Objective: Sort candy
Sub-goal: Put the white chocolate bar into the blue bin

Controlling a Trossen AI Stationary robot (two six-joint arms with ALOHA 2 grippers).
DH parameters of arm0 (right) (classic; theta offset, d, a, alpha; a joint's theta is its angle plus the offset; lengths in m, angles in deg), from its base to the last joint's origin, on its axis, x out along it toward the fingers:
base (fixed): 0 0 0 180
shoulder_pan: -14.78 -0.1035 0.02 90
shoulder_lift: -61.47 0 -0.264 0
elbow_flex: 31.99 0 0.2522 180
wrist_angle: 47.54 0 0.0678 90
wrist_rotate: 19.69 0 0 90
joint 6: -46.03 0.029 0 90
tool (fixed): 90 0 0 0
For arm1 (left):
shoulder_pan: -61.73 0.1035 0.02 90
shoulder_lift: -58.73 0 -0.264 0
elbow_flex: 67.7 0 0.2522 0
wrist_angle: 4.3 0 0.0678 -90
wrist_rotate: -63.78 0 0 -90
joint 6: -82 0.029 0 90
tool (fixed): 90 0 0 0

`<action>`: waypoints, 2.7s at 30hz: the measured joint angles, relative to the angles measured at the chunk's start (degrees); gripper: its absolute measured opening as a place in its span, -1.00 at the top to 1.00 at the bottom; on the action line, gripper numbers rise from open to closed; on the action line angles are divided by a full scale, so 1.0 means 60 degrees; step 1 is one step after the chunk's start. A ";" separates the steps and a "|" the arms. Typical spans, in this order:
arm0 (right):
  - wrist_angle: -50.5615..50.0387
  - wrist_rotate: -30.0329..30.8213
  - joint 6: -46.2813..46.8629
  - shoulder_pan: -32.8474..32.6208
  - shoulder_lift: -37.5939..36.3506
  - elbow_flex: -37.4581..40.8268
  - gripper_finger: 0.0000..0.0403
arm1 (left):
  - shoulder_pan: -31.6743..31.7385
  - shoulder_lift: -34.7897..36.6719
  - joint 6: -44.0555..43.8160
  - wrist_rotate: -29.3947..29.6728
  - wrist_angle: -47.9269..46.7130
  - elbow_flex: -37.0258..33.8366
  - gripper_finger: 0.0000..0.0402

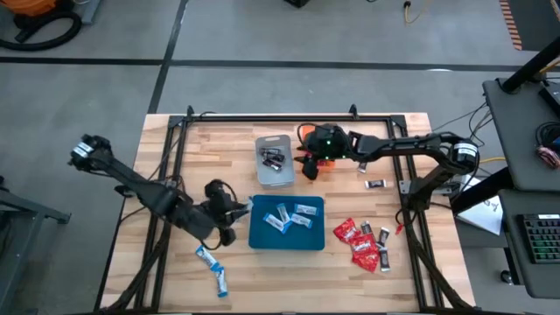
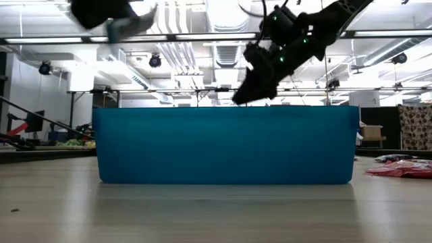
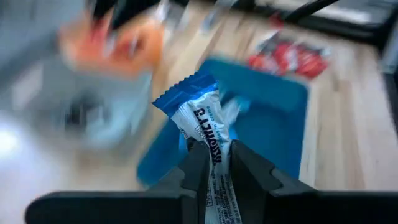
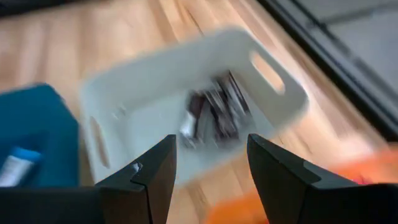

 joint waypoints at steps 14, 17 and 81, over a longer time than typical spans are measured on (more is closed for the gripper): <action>0.3532 -0.0017 -0.1465 -0.2518 0.0000 0.0026 0.07 | 0.1925 -0.0286 0.8393 -0.0539 0.4686 -0.0764 0.80; 0.3982 -0.0001 -0.1544 -0.2691 0.0000 0.0026 0.07 | 0.2345 -0.0375 0.8749 -0.1120 0.5564 -0.1153 0.80; -0.1811 -0.0724 0.0758 -0.3018 -0.0353 -0.0418 0.54 | 0.3190 -0.0824 0.6700 -0.1173 0.6748 -0.2291 0.15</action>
